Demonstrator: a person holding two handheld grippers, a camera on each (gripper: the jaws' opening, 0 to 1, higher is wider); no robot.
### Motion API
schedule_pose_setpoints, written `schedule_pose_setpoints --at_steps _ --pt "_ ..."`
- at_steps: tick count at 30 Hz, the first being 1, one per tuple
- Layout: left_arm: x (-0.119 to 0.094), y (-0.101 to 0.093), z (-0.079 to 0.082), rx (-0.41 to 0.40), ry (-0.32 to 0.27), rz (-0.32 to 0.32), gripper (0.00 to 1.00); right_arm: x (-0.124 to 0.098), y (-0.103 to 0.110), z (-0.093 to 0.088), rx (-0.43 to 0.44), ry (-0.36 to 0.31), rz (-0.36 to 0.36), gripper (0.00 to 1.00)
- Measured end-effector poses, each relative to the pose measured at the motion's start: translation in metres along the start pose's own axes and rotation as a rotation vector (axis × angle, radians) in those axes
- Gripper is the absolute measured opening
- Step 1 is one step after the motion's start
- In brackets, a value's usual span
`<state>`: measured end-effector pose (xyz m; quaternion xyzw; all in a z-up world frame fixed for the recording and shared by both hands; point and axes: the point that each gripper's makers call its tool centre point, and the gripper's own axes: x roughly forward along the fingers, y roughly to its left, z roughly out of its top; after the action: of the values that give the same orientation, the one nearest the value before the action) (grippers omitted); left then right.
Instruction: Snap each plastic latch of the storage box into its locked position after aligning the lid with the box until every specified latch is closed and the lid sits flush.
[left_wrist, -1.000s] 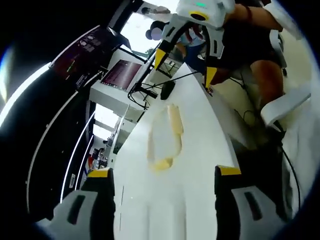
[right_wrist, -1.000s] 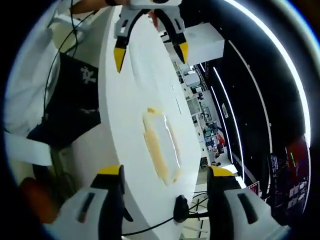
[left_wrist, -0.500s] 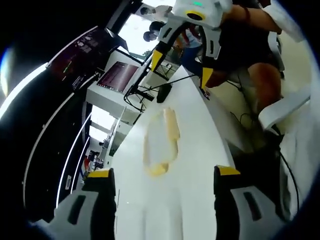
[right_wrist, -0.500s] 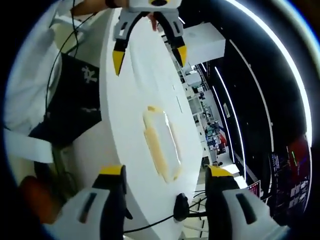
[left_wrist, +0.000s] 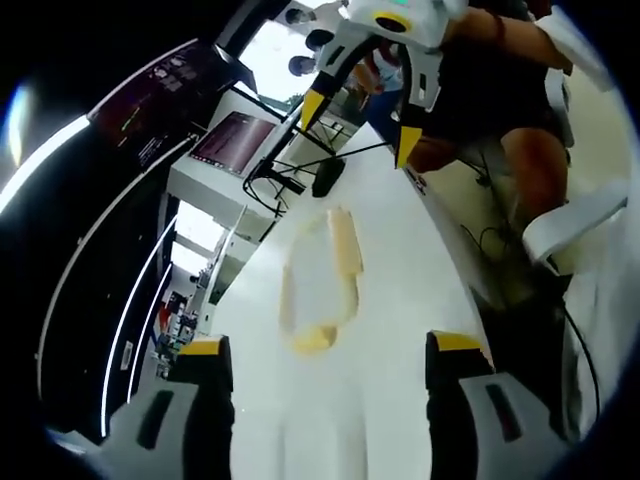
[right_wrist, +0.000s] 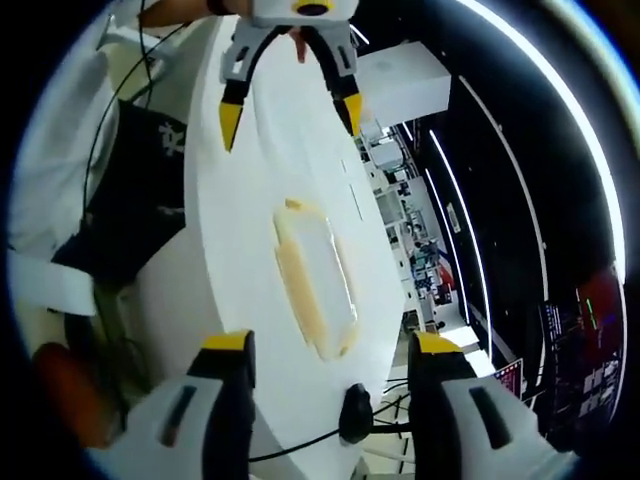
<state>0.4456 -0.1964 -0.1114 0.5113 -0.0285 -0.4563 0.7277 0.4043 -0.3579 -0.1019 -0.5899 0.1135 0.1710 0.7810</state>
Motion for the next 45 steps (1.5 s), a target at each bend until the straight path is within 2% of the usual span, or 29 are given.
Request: schedule_pose_setpoints --at_steps 10,21,45 --pt "0.010 0.009 -0.006 -0.013 0.020 0.002 0.78 0.009 -0.009 -0.009 0.014 0.012 -0.008 0.59" --pt "0.018 0.020 -0.013 -0.050 0.031 0.010 0.78 0.022 -0.009 -0.013 0.011 0.022 0.026 0.59" --pt "0.042 0.030 -0.022 -0.097 0.048 -0.012 0.77 0.054 -0.019 -0.030 0.016 0.057 0.075 0.57"
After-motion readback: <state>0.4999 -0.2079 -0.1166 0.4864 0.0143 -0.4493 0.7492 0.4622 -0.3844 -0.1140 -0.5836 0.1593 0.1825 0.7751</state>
